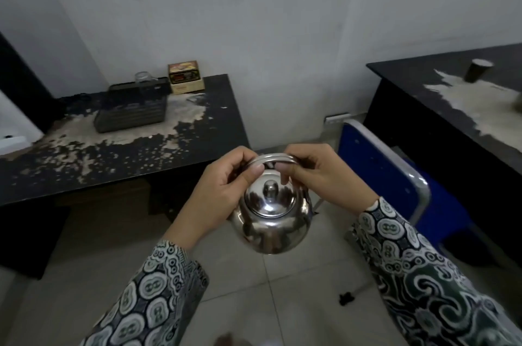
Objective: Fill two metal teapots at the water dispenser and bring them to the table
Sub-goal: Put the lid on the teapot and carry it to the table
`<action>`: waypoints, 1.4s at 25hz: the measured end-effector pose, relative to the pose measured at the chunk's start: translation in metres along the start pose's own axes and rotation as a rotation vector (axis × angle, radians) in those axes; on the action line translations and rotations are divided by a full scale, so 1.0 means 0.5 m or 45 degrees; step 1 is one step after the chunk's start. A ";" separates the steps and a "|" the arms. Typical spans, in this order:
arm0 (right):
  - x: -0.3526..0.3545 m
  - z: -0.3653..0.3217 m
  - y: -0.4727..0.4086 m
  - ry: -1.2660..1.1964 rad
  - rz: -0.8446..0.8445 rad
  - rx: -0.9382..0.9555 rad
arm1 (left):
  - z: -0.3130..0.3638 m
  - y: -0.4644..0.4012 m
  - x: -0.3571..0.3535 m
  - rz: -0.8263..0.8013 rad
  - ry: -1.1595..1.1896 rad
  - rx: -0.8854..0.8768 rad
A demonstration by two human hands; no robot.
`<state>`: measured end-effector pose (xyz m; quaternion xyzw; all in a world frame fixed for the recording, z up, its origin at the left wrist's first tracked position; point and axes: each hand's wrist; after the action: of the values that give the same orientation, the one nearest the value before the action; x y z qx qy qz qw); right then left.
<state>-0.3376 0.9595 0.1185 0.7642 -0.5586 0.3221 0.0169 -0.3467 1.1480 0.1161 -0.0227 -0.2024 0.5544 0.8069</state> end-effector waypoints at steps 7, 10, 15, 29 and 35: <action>0.149 0.026 0.189 0.031 0.215 -0.129 | 0.051 -0.036 -0.216 -0.281 0.124 -0.070; 0.197 0.039 0.260 0.017 0.292 -0.199 | 0.062 -0.050 -0.295 -0.400 0.190 -0.048; 0.319 0.072 0.350 -0.029 0.389 -0.251 | 0.100 -0.104 -0.437 -0.549 0.282 -0.092; 0.704 0.250 0.510 -0.109 0.452 -0.328 | 0.166 -0.296 -0.853 -0.593 0.327 -0.013; 0.853 0.341 0.590 -0.161 0.293 -0.323 | 0.194 -0.338 -1.025 -0.552 0.285 0.022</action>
<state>-0.4402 0.4235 0.1028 0.7057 -0.6784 0.2001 0.0412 -0.3866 0.6014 0.0949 -0.0331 -0.1070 0.3639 0.9247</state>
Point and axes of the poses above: each hand's wrist, its own y-axis away from the middle knuckle, its own x-axis out of the back of the hand, z = x × y, and after that the axes turned 1 degree about x, right-handed
